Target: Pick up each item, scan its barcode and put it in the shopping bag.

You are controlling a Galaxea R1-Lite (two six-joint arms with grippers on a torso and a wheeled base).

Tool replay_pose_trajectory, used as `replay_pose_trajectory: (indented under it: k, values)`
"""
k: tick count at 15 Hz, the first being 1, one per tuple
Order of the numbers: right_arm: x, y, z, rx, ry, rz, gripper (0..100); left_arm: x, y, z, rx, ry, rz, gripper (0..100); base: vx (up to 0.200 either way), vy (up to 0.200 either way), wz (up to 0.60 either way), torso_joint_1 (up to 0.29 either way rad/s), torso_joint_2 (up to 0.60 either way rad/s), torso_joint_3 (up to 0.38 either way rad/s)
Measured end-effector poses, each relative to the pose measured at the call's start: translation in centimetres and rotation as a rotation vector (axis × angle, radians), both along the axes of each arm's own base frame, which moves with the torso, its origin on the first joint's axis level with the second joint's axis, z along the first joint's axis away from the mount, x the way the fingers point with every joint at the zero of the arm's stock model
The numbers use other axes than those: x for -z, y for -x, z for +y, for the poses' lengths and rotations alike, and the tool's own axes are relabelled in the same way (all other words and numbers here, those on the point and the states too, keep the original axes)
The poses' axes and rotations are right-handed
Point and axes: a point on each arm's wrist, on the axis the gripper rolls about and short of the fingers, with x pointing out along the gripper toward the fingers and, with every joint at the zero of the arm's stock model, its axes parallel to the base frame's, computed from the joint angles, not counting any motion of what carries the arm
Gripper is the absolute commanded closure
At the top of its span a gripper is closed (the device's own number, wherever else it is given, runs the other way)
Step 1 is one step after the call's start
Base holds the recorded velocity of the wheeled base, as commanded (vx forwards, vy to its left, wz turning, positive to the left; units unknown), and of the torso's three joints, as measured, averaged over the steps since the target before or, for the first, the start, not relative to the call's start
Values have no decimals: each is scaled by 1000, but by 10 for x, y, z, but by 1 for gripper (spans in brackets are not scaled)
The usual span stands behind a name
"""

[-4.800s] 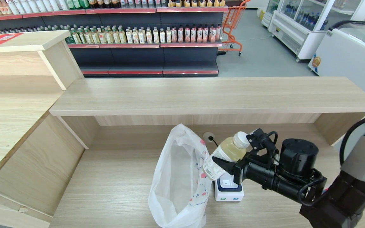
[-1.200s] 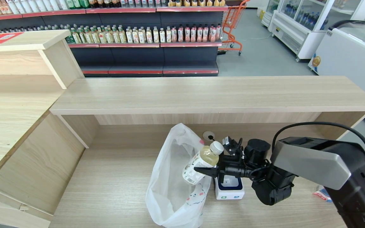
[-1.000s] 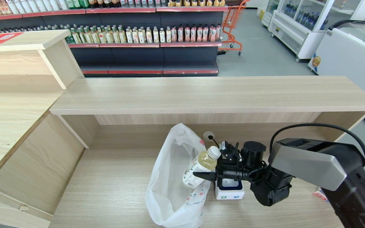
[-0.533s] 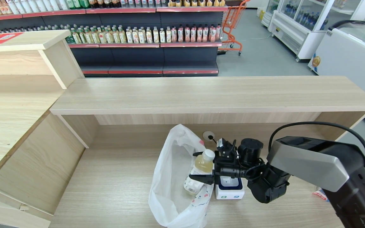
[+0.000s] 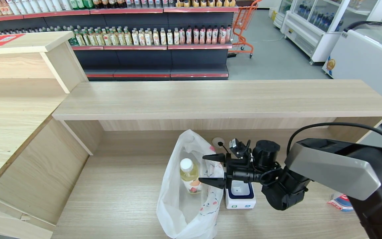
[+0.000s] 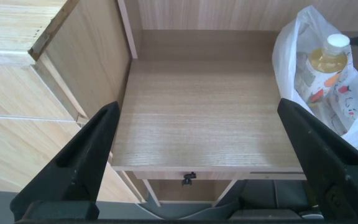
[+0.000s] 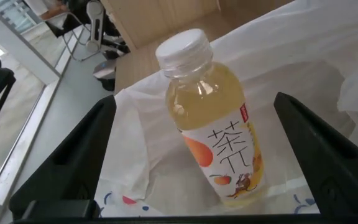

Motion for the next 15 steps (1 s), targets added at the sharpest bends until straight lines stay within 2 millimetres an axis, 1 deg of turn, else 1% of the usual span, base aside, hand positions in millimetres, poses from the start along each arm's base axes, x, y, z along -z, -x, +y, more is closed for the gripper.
replay_pose_trajectory:
  k: [2, 4, 6, 8, 10, 12, 14, 15]
  values:
    - [-1, 1, -1, 1, 0, 1, 0, 0, 0, 0, 0, 0, 0, 0, 0, 0, 0, 0, 0, 0]
    - [-4, 2, -9, 17, 2, 4, 0, 0, 0, 0, 0, 0, 0, 0, 0, 0, 0, 0, 0, 0]
    - [-9, 0, -25, 57, 3, 7, 0, 0, 0, 0, 0, 0, 0, 0, 0, 0, 0, 0, 0, 0]
    - [-20, -2, -43, 107, 0, 1, 0, 0, 0, 0, 0, 0, 0, 0, 0, 0, 0, 0, 0, 0]
    - [-39, -3, -64, 226, -10, 16, 0, 0, 0, 0, 0, 0, 0, 0, 0, 0, 0, 0, 0, 0]
    - [-63, 4, -81, 386, -22, 39, 0, 0, 0, 0, 0, 0, 0, 0, 0, 0, 0, 0, 0, 0]
    - [-90, 22, -101, 516, -27, 58, 0, 0, 0, 0, 0, 0, 0, 0, 0, 0, 0, 0, 0, 0]
    - [-104, 36, -112, 564, -30, 63, 0, 0, 0, 0, 0, 0, 0, 0, 0, 0, 0, 0, 0, 0]
